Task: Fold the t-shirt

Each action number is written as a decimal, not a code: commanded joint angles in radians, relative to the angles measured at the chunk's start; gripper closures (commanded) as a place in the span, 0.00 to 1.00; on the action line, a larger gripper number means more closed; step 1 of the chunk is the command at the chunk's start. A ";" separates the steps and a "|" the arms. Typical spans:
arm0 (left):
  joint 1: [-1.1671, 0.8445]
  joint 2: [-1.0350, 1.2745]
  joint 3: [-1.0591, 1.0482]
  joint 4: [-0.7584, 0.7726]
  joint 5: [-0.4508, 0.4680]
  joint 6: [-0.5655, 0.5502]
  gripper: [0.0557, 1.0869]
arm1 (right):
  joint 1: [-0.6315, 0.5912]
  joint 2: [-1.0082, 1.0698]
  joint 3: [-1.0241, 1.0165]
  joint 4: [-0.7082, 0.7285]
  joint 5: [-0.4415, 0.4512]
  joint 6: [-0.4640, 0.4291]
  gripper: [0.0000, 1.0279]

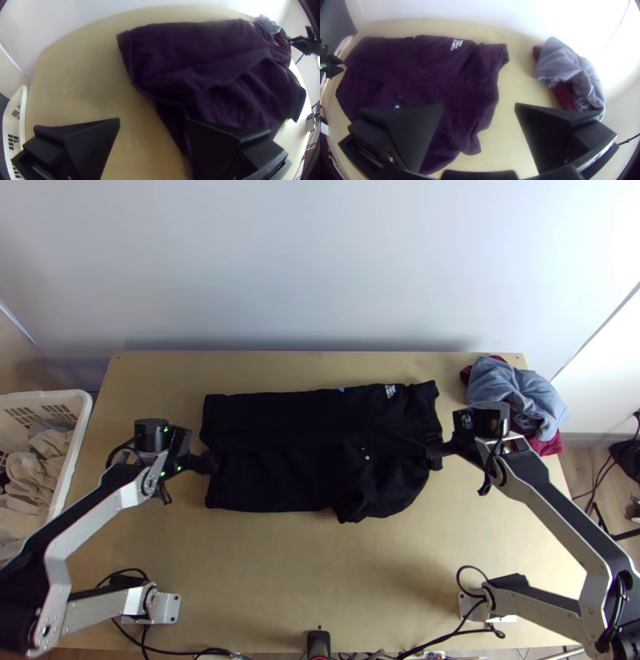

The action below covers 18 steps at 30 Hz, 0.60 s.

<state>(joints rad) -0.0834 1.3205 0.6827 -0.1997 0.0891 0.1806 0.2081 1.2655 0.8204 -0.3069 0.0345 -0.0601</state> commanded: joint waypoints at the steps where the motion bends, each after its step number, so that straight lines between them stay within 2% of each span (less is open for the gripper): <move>1: 0.025 -0.156 -0.005 -0.377 0.115 0.033 0.07 | -0.013 -0.057 0.005 -0.044 0.001 0.000 0.04; 3: 0.024 -0.188 -0.017 -0.465 0.132 0.037 0.07 | -0.015 -0.074 -0.003 -0.054 0.001 0.002 0.04; 8: 0.001 -0.228 -0.020 -0.570 0.158 0.023 0.08 | -0.015 -0.104 -0.021 -0.069 -0.001 0.002 0.04; 18: -0.058 -0.152 0.012 -0.557 0.158 -0.041 0.11 | 0.028 -0.150 -0.001 -0.155 -0.004 -0.018 0.04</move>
<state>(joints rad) -0.0990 1.1332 0.6724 -0.7334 0.2398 0.1791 0.2077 1.1469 0.8066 -0.4080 0.0345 -0.0605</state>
